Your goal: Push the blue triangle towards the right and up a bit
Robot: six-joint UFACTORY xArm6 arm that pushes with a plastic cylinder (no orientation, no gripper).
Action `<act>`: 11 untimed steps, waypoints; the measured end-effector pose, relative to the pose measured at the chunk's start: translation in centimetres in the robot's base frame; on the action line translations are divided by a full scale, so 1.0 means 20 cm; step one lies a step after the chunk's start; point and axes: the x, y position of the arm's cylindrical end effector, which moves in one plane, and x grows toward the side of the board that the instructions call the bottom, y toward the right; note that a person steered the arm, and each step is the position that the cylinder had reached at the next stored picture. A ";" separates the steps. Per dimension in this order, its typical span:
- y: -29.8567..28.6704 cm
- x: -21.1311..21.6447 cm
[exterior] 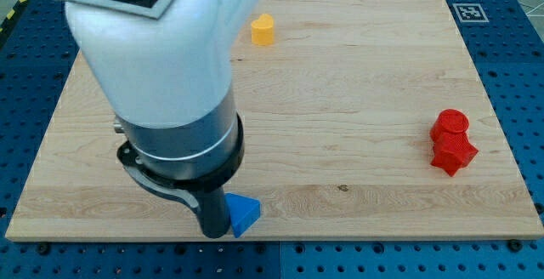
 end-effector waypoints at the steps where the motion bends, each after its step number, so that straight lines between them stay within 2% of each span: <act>1: 0.21 0.00; 3: 0.60 -0.11; 4: 0.66 -0.21; 6: 0.61 -0.22; 7: 0.48 -0.22; 8: 0.46 -0.31; 9: 0.48 -0.30; 10: 0.44 -0.17; 11: 0.27 0.00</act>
